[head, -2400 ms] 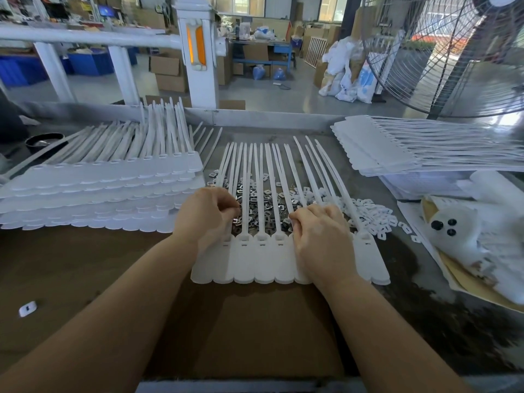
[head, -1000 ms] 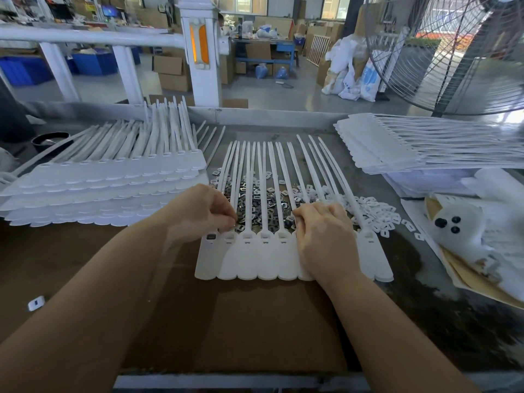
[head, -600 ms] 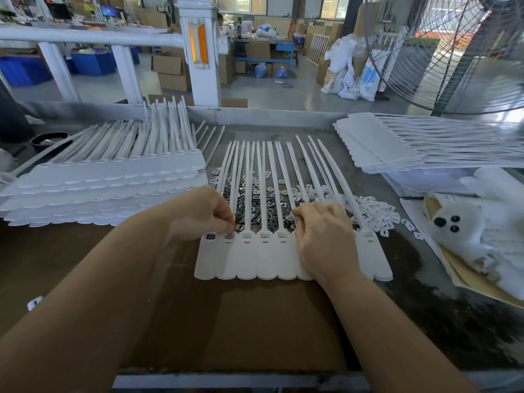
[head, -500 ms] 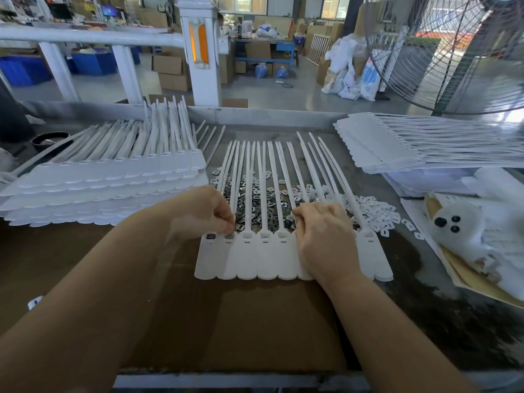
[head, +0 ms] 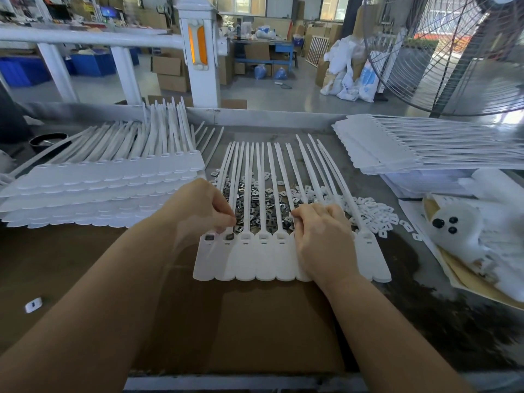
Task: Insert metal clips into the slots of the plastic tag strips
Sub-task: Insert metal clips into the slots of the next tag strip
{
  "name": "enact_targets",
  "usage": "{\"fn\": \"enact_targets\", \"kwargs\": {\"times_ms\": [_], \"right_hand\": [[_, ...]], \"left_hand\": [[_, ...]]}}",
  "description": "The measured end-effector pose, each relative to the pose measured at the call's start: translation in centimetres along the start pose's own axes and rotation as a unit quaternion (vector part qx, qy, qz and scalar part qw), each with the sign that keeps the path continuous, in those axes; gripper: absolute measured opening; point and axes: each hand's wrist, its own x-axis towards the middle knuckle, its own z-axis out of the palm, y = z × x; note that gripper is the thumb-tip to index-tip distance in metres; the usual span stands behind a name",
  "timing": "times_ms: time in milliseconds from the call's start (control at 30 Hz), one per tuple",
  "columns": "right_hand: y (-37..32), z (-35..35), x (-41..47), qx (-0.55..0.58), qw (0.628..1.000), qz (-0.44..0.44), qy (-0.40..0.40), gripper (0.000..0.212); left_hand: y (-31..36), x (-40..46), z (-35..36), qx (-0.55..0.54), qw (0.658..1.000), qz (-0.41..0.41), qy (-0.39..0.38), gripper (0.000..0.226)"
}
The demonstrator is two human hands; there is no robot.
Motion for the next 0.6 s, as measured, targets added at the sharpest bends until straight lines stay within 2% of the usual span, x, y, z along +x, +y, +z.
{"fn": "enact_targets", "kwargs": {"times_ms": [233, 367, 600], "right_hand": [[0.1, 0.1, 0.0, 0.002, 1.000, 0.004, -0.006, 0.013], [0.1, 0.1, 0.0, 0.002, 1.000, 0.000, 0.007, 0.011], [0.1, 0.1, -0.1, -0.001, 1.000, -0.007, 0.009, 0.011]], "left_hand": [[1.1, 0.6, 3.3, 0.003, 0.990, -0.012, 0.141, 0.011], [0.3, 0.7, 4.5, -0.043, 0.977, -0.016, 0.207, 0.008], [-0.5, 0.0, 4.9, -0.133, 0.962, -0.023, 0.236, 0.013]]}}
